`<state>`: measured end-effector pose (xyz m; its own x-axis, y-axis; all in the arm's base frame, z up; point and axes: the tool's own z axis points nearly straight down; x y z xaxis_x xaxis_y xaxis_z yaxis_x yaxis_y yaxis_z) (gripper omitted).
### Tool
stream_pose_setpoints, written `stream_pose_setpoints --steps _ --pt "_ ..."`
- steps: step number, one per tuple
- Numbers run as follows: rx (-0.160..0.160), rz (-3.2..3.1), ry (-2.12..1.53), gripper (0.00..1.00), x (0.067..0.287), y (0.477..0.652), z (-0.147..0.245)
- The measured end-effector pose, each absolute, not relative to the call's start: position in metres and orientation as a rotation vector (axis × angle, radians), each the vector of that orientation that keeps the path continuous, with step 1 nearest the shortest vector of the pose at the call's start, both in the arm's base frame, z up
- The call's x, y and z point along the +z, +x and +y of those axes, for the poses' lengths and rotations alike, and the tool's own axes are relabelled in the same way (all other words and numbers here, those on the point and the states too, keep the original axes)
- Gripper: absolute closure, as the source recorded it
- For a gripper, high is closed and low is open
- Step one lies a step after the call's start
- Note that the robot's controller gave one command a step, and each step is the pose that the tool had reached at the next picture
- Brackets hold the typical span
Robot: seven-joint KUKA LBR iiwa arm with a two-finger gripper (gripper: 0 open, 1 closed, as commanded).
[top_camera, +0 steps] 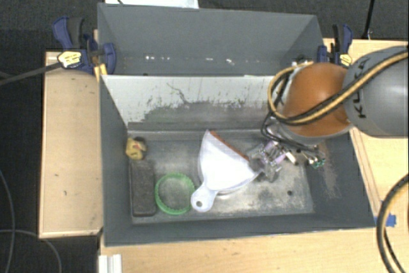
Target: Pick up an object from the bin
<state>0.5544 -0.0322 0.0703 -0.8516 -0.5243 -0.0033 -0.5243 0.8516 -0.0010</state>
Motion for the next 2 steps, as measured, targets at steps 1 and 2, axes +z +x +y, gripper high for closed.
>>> stream_pose_setpoints --steps 1,2 --pt "0.000 3.019 -0.854 0.00 0.0704 0.5546 -0.0321" --pt "0.000 3.020 -0.853 1.00 0.0703 0.5545 -0.0322"
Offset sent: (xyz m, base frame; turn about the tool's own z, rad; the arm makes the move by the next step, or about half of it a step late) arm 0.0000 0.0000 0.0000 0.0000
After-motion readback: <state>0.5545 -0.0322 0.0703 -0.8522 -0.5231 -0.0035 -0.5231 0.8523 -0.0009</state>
